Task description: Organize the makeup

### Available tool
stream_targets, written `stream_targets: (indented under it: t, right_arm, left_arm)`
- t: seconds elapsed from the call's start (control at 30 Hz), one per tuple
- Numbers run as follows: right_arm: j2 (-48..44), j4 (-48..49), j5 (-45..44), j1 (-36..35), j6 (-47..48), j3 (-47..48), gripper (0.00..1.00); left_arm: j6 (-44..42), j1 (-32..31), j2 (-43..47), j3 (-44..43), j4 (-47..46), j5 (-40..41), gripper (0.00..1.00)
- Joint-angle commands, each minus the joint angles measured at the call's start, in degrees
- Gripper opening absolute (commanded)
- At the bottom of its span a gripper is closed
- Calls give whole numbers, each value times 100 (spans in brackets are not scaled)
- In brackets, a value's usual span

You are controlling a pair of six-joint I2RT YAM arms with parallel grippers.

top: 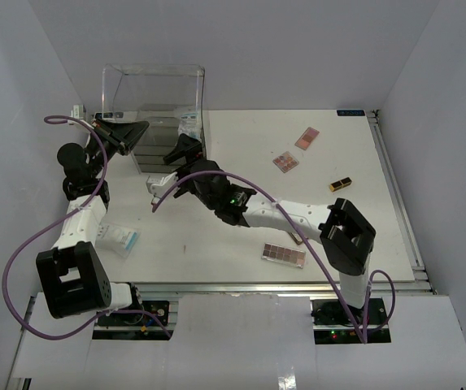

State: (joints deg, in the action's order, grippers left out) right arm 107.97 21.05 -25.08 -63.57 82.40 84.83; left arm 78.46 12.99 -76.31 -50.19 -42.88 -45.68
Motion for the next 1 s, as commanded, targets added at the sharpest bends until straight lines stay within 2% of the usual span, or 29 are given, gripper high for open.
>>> stream_targets:
  t: [0.0,0.37,0.43,0.53,0.6,0.63,0.73,0.87,0.97]
  right_arm:
    - [91,1494,-479,47,464,176,93]
    - [321,1716,-497,135,740,605,92]
    - [321,1744,-472,152,760,596,91]
    - [295,1753,-471,161,752,561,91]
    - [286,1747,-459,170,752,526,91]
    - [284,1760,-450,172,752,513,91]
    - [268,1819,-416,190,752,408,91]
    - [268,1868,-391,215,734,350,91]
    - [262,1906,-368,253,725,284,91]
  left_arm:
    - [-128,-16,81,-96,-10,200,3]
    - [-138,-7,82,70,-10,209,4]
    - [-129,-7,84,147,11,201,10]
    - [-167,20,210,409,151,254,43]
    - [-269,75,405,613,295,317,60]
    - [-291,115,448,713,364,345,65]
    - [-473,256,784,1009,558,381,74]
    - [-723,356,1059,1205,901,382,75]
    - [-965,472,1650,1569,1540,724,76]
